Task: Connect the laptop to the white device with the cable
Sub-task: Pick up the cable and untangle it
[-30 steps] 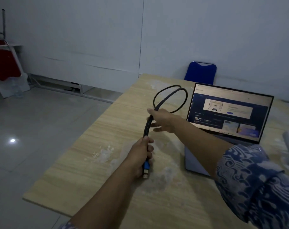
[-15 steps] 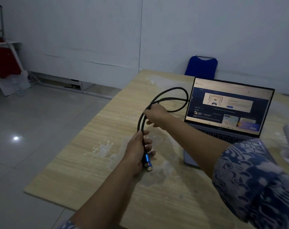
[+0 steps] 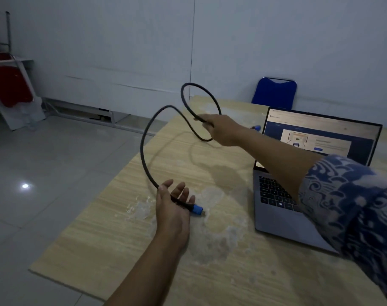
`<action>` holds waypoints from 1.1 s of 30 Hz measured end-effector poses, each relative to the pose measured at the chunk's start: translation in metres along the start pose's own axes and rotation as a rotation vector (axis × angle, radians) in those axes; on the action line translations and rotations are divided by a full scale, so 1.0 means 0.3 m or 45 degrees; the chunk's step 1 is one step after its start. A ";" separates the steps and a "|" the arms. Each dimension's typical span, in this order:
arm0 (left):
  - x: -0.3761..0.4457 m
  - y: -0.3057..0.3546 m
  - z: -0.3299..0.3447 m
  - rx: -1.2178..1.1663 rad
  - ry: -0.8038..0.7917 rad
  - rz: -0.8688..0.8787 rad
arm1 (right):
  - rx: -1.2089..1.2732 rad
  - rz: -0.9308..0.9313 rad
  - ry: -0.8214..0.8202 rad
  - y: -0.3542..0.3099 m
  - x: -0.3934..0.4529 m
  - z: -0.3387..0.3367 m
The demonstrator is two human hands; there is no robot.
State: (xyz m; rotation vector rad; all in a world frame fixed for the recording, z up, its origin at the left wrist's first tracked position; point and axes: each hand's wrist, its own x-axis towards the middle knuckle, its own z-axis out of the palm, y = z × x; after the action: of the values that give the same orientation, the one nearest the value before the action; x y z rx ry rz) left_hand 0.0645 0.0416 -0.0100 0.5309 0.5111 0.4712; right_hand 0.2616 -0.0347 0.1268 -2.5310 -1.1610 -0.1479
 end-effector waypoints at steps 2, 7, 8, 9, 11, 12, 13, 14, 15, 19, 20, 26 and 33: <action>0.000 0.005 -0.005 -0.021 -0.021 -0.065 | -0.333 -0.022 -0.059 0.020 0.031 0.014; -0.008 -0.005 -0.018 0.050 -0.085 -0.098 | -0.763 -0.261 -0.022 0.024 0.049 0.149; -0.009 -0.006 -0.017 0.085 -0.096 -0.090 | -0.797 -0.261 -0.045 0.030 0.047 0.176; -0.009 -0.008 -0.017 0.117 -0.102 -0.080 | -0.816 -0.227 -0.076 0.039 0.044 0.200; -0.007 -0.011 -0.014 0.183 -0.109 -0.058 | -0.812 -0.088 -0.155 0.065 0.036 0.243; -0.006 -0.014 -0.012 0.220 -0.110 -0.047 | -0.801 -0.015 -0.205 0.081 0.030 0.260; -0.008 -0.018 -0.011 0.256 -0.110 -0.037 | -0.782 0.051 -0.260 0.098 0.021 0.274; -0.008 -0.021 -0.010 0.288 -0.109 -0.030 | -0.751 0.103 -0.312 0.116 0.013 0.287; -0.008 -0.024 -0.009 0.309 -0.108 -0.027 | -0.707 0.143 -0.351 0.131 0.000 0.297; -0.001 -0.026 -0.003 0.343 -0.127 -0.021 | -0.444 0.222 -0.300 0.168 -0.073 0.310; 0.001 -0.025 0.000 0.344 -0.138 -0.022 | -0.361 0.236 -0.255 0.169 -0.093 0.309; -0.005 -0.028 0.002 0.347 -0.167 -0.008 | 0.108 0.233 -0.013 0.096 -0.278 0.273; -0.035 -0.034 0.000 0.489 -0.243 0.046 | 0.247 0.106 0.077 -0.133 -0.591 0.278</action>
State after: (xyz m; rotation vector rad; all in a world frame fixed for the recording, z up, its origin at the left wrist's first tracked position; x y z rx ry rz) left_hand 0.0591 0.0282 -0.0124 0.9454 0.4097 0.3522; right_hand 0.1106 -0.1075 0.0178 -2.3824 -0.9948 -0.0858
